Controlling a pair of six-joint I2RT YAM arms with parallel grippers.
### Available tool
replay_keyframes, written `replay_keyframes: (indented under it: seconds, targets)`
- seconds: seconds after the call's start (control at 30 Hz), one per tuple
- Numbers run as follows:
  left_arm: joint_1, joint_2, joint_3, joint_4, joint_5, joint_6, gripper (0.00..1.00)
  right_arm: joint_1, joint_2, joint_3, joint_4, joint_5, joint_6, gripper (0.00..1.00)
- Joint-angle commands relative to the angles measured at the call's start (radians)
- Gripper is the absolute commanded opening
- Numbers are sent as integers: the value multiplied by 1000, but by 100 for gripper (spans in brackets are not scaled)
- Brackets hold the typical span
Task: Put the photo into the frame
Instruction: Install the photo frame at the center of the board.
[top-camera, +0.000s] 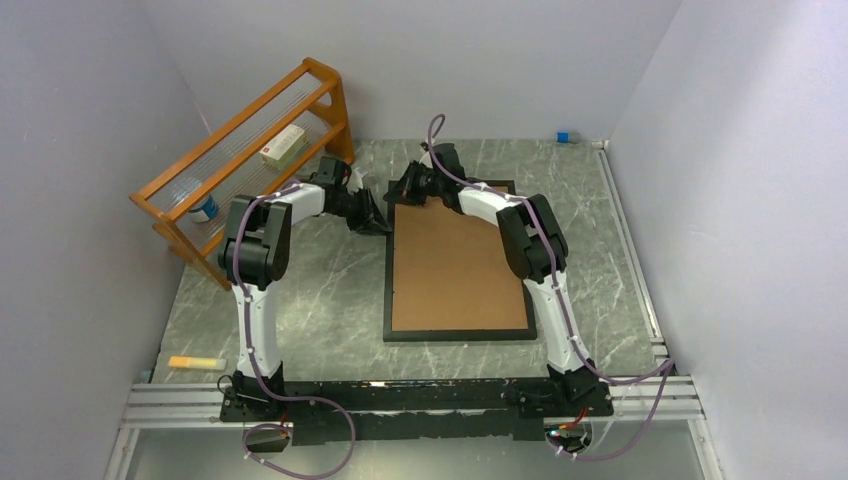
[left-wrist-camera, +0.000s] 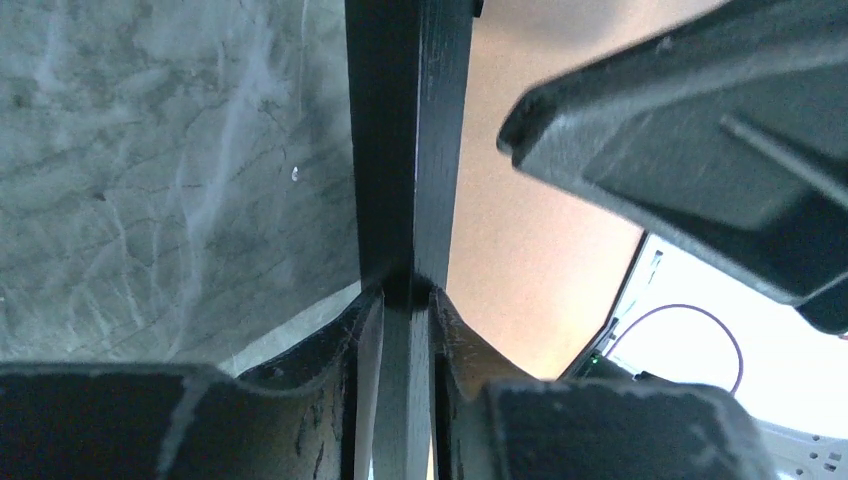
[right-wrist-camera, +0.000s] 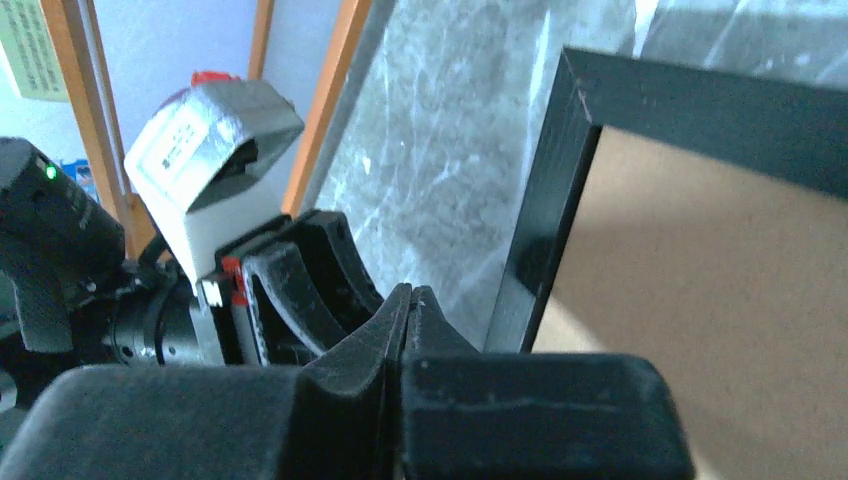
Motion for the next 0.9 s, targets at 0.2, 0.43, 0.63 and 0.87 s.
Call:
replay_keyframes:
  seconds: [0.2, 0.43, 0.63, 0.87]
  targets:
    - [-15, 66, 6, -135, -201, 131, 19, -28, 105, 127, -25, 27, 11, 0]
    - [-15, 73, -28, -153, -196, 134, 19, -54, 110, 100, -115, 54, -36, 0]
    - [-13, 86, -14, -173, -209, 143, 18, -75, 109, 55, -115, 32, -46, 0]
    - [-12, 92, -4, -179, -209, 144, 18, -74, 114, 28, -133, -44, -51, 0]
